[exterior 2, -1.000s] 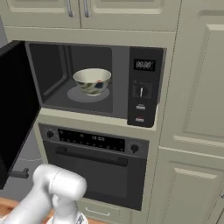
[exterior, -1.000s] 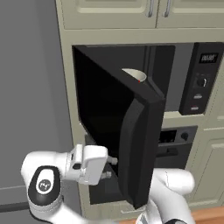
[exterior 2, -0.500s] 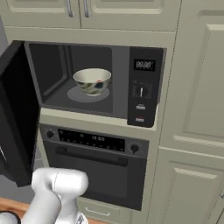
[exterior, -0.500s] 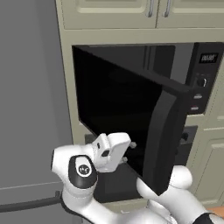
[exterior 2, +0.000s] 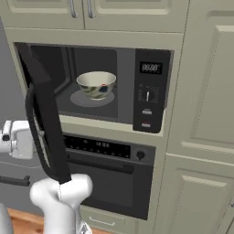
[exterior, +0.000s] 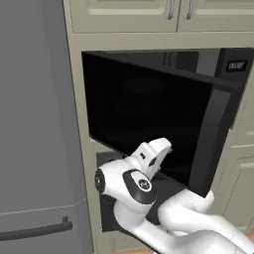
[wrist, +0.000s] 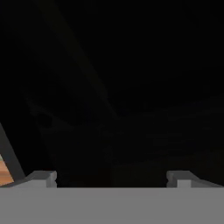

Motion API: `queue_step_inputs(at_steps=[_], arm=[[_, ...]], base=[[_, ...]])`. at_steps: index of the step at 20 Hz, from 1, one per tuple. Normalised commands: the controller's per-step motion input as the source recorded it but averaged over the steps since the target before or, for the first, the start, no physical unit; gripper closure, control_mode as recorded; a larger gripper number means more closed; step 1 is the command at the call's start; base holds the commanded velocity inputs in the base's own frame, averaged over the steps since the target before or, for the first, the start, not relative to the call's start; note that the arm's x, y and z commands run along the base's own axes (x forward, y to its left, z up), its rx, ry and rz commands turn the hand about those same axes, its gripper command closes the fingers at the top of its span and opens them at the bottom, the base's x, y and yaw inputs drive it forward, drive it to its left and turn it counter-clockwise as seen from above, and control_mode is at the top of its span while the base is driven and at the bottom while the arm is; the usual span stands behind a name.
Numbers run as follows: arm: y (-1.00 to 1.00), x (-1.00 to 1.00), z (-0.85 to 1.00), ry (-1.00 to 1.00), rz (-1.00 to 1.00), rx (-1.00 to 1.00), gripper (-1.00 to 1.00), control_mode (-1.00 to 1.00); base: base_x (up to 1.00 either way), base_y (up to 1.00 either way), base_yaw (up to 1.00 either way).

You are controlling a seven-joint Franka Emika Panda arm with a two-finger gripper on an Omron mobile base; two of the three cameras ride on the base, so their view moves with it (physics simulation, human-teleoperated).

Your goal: Place the bowl containing the tomato and shrimp in the microwave. Close the microwave door and press the start button to microwave the meal.

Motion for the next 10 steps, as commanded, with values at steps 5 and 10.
queue_step_inputs(at_steps=[5, 10], arm=[[-0.33, 0.48, 0.09, 0.06, 0.31, 0.0, -1.0, -1.0], [-0.31, 0.64, 0.12, 0.13, 0.29, 0.01, -1.0, -1.0]], base=[[0.0, 0.0, 0.0], [0.0, 0.0, 0.0]])
